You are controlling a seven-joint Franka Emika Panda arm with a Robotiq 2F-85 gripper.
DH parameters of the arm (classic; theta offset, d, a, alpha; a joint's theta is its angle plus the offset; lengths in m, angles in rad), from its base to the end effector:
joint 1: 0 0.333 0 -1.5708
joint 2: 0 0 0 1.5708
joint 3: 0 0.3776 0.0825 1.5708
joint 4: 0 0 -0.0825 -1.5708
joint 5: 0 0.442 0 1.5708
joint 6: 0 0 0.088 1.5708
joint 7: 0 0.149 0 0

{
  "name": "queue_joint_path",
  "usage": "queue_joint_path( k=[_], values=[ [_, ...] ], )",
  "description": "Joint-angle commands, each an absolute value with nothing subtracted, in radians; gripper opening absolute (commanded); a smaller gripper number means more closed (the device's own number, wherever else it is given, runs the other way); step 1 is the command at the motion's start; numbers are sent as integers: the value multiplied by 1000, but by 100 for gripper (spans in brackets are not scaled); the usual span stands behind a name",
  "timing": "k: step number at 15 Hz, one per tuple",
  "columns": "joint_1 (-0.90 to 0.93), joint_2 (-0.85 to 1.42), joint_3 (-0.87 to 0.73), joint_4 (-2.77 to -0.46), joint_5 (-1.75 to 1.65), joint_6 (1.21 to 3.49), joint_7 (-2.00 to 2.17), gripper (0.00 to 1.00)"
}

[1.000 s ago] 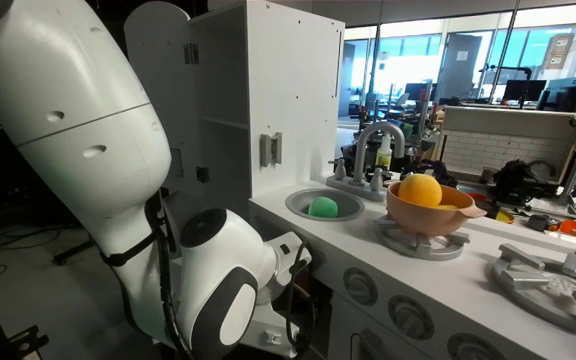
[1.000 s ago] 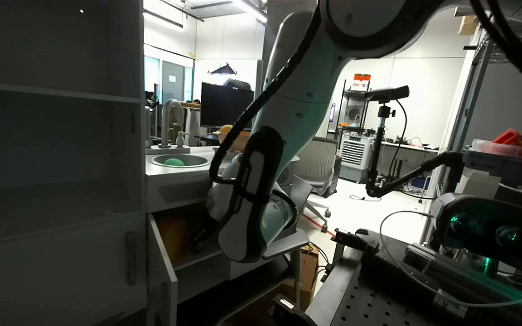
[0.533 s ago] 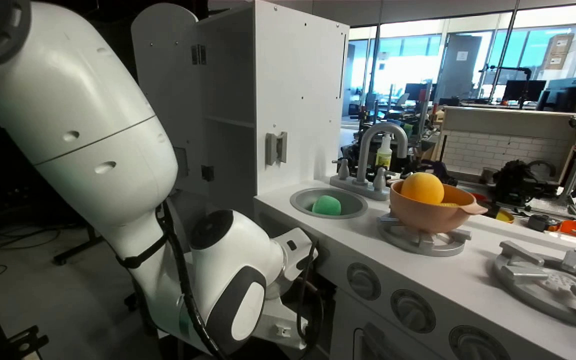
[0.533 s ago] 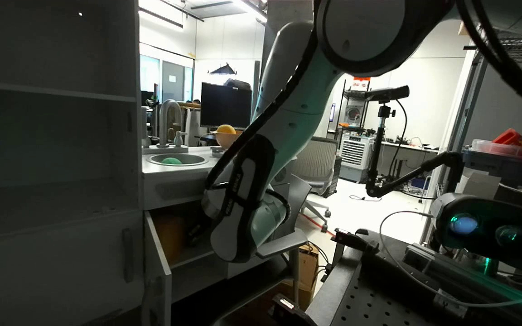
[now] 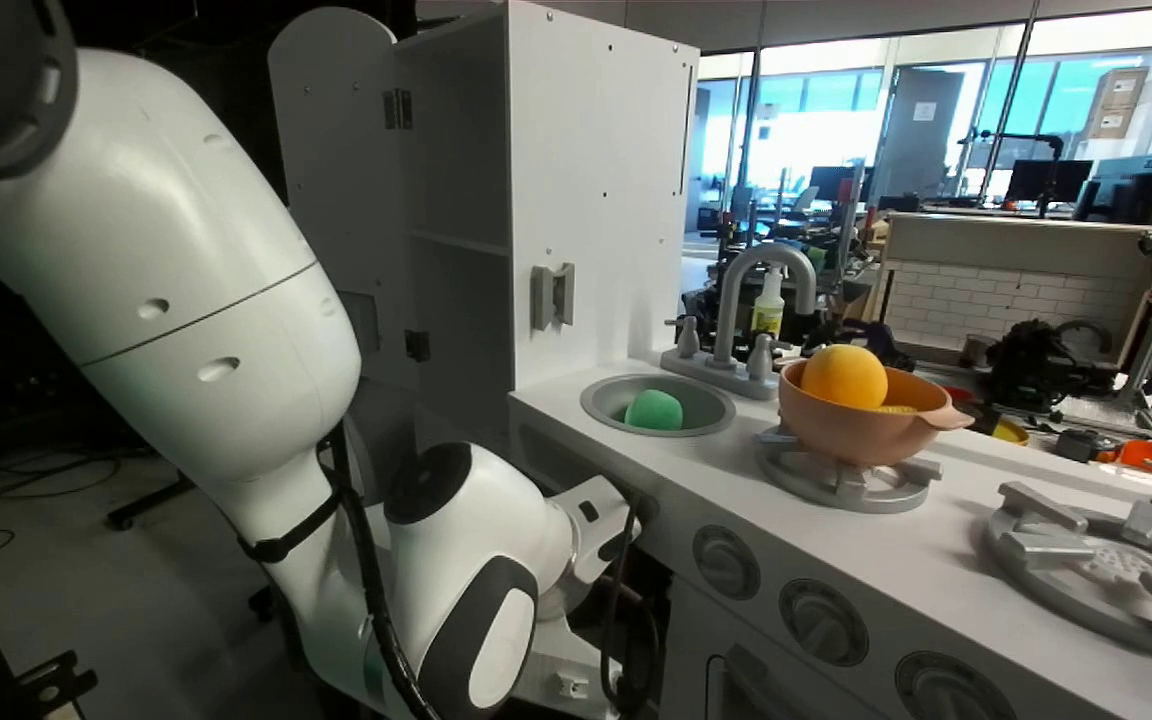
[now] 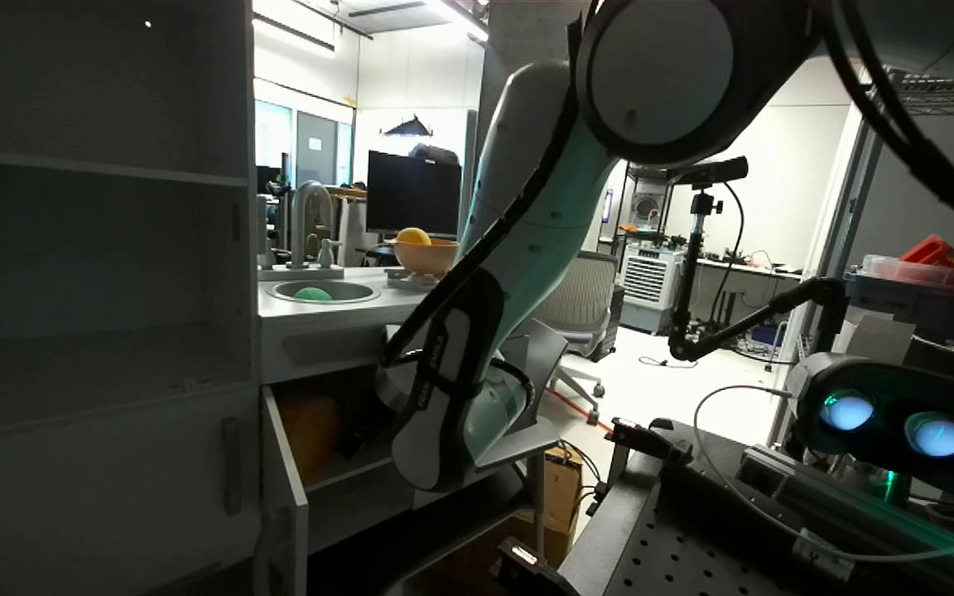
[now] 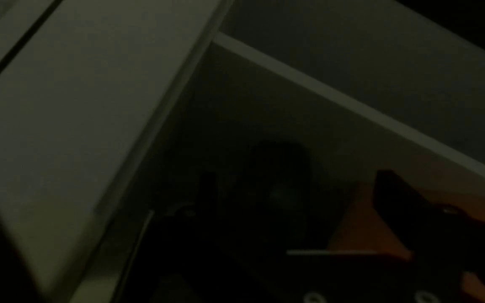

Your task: Put the green pepper and green plushy in the open cabinet

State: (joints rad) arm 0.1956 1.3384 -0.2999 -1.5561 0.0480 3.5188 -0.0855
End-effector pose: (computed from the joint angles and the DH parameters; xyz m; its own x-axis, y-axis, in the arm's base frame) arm 0.7494 -0.0468 -0.1091 0.7730 0.3076 0.5549 0.1397 -0.9357 0.3240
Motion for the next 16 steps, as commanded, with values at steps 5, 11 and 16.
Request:
queue_joint_path(
  k=[5, 11, 16],
  values=[
    [242, 1349, -328, -1570, 105, 3563, -99, 100],
    [237, 1221, -287, -1726, 62, 3567, -107, 100],
    [239, 1090, -279, -1904, 37, 3569, -131, 100]
  ],
)
